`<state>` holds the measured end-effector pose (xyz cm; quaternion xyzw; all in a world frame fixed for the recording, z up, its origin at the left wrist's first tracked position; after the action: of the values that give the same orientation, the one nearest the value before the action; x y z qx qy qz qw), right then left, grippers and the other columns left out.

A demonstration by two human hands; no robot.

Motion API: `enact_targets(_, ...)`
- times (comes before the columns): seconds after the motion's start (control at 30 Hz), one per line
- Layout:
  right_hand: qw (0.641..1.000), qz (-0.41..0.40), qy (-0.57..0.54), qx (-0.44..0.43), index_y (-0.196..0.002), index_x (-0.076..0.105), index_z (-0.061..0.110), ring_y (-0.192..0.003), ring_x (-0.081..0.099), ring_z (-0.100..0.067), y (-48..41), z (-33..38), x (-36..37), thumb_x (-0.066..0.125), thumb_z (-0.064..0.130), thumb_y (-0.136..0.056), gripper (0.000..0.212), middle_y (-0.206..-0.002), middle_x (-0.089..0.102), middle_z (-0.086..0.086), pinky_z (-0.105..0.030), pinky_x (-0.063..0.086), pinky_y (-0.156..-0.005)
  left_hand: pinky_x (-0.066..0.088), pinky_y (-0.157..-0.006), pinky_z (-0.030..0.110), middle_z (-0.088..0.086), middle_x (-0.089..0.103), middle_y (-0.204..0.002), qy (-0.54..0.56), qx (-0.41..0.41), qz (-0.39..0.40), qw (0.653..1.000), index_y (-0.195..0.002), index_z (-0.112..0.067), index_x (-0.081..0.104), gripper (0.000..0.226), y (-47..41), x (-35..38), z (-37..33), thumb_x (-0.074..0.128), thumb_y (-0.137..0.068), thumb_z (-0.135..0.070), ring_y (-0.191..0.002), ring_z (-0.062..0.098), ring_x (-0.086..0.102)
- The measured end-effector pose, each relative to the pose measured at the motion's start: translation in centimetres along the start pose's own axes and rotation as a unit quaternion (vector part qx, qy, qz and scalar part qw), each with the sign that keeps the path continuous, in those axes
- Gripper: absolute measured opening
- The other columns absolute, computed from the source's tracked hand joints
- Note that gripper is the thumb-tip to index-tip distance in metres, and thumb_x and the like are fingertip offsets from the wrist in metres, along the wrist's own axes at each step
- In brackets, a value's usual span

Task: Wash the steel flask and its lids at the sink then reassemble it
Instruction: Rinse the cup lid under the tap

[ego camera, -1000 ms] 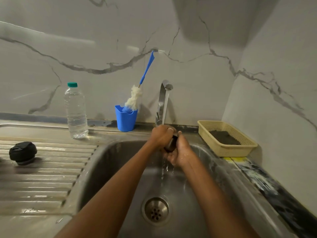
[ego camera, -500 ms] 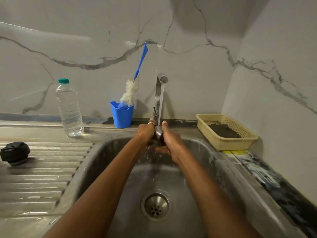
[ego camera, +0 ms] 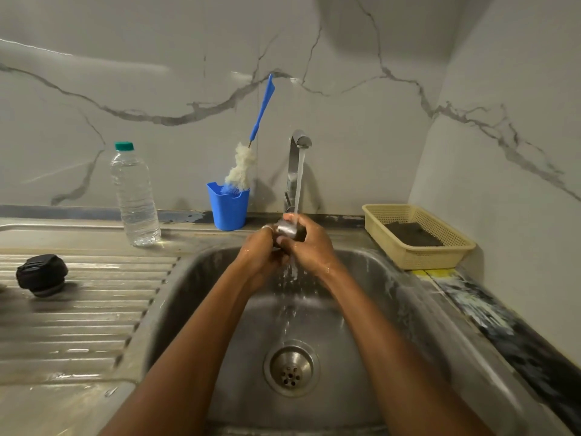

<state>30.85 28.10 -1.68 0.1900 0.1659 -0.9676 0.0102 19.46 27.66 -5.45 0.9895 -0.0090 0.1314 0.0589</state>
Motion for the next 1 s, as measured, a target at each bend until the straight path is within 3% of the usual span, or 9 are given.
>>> enact_targets(0.13, 0.994, 0.015, 0.095, -0.042, -0.149, 0.044, 0.022, -0.123, 0.055, -0.020, -0.1, -0.1, 0.6, 0.074, 0.028, -0.092, 0.065, -0.142, 0.054, -0.006, -0.041, 0.052, -0.103, 0.060, -0.076, 0.031, 0.013, 0.073, -0.105, 0.015, 0.012, -0.034, 0.999, -0.112, -0.012, 0.064, 0.026, 0.2, -0.5, -0.3, 0.047, -0.107, -0.031, -0.097, 0.023, 0.072)
enact_targets(0.2, 0.984, 0.033, 0.167, -0.044, -0.152, 0.034, 0.025, -0.129, 0.052, -0.025, 0.0, -0.6, 1.2, 0.061, 0.043, -0.098, 0.063, -0.146, 0.048, -0.009, -0.045, 0.051, -0.104, 0.060, -0.080, 0.034, 0.015, 0.073, -0.106, 0.019, 0.005, -0.019, 1.000, -0.114, -0.010, 0.064, 0.028, 0.2, -0.4, -0.1, 0.045, -0.108, -0.031, -0.100, 0.024, 0.071)
enact_targets(0.4, 0.977, -0.024, 0.205, -0.058, -0.122, 0.045, 0.021, -0.086, 0.062, -0.019, 0.7, 0.2, 0.7, 0.031, 0.049, -0.107, 0.034, -0.098, 0.061, -0.003, -0.037, 0.055, -0.074, 0.058, -0.095, 0.046, 0.022, 0.069, -0.119, -0.009, 0.020, 0.032, 0.999, -0.124, -0.005, 0.061, 0.042, 0.6, 0.4, -0.1, 0.042, -0.108, -0.039, -0.110, 0.030, 0.069)
enact_targets(0.57, 0.957, -0.117, 0.024, 0.264, -0.095, 0.063, 0.007, -0.069, 0.067, -0.021, 0.6, -3.8, -1.5, 0.026, 0.050, -0.107, 0.058, -0.096, 0.070, -0.015, -0.028, 0.050, -0.054, 0.053, -0.093, 0.035, 0.015, 0.070, -0.097, -0.145, 0.080, 0.094, 0.982, -0.110, -0.006, 0.059, 0.044, 1.6, 2.5, -0.4, 0.030, -0.111, -0.039, -0.093, 0.022, 0.068)
enact_targets(0.63, 0.969, -0.102, 0.105, 0.199, -0.092, 0.067, 0.005, -0.066, 0.068, -0.022, 0.4, -2.8, -1.6, 0.022, 0.054, -0.107, 0.068, -0.087, 0.071, -0.013, -0.027, 0.051, -0.053, 0.050, -0.086, 0.031, 0.011, 0.070, -0.101, -0.163, 0.092, 0.083, 0.979, -0.115, -0.007, 0.059, 0.044, 1.6, 2.5, -0.4, 0.028, -0.111, -0.038, -0.096, 0.019, 0.067)
enact_targets(0.7, 0.969, -0.112, 0.218, 0.013, -0.101, 0.065, 0.007, -0.073, 0.068, -0.022, 0.6, -0.3, -1.1, 0.024, 0.055, -0.107, 0.063, -0.084, 0.068, -0.006, -0.025, 0.050, -0.057, 0.050, -0.081, 0.030, 0.009, 0.069, -0.111, -0.115, 0.081, 0.053, 0.989, -0.120, -0.011, 0.061, 0.043, 1.0, 1.8, -0.3, 0.029, -0.111, -0.039, -0.107, 0.022, 0.065)
enact_targets(0.77, 0.948, -0.087, 0.288, -0.107, -0.131, 0.048, 0.014, -0.089, 0.066, -0.024, 1.3, 1.2, 0.3, 0.029, 0.054, -0.106, 0.051, -0.104, 0.063, -0.008, -0.032, 0.055, -0.068, 0.053, -0.089, 0.034, 0.011, 0.069, -0.118, -0.038, 0.045, 0.020, 0.998, -0.125, -0.011, 0.061, 0.043, 0.2, 0.9, 0.1, 0.033, -0.110, -0.040, -0.111, 0.024, 0.065)
enact_targets(0.83, 0.941, -0.074, 0.308, -0.119, -0.140, 0.038, 0.018, -0.093, 0.064, -0.024, 0.9, 0.8, 1.0, 0.030, 0.054, -0.105, 0.051, -0.115, 0.058, -0.011, -0.041, 0.058, -0.076, 0.051, -0.102, 0.039, 0.013, 0.068, -0.123, -0.018, 0.036, 0.019, 0.999, -0.127, -0.012, 0.060, 0.041, -0.3, 0.4, 0.3, 0.035, -0.110, -0.039, -0.114, 0.024, 0.065)
enact_targets(1.0, 0.980, -0.122, 0.100, 0.118, -0.089, 0.061, 0.012, -0.073, 0.064, -0.020, -0.1, -1.6, -0.6, 0.024, 0.056, -0.105, 0.060, -0.081, 0.066, -0.007, -0.035, 0.054, -0.067, 0.049, -0.097, 0.027, 0.014, 0.068, -0.117, -0.127, 0.122, 0.095, 0.980, -0.126, -0.005, 0.057, 0.047, 0.4, 1.1, -0.9, 0.028, -0.111, -0.040, -0.110, 0.021, 0.066)
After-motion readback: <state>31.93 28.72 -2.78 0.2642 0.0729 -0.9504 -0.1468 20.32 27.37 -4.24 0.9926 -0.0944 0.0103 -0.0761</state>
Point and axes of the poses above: each hand's wrist, its own y-axis away from the middle knuckle, its own x-axis out of the palm, z = x × y, the point moved 8 cm from there along -y, towards the middle knuckle
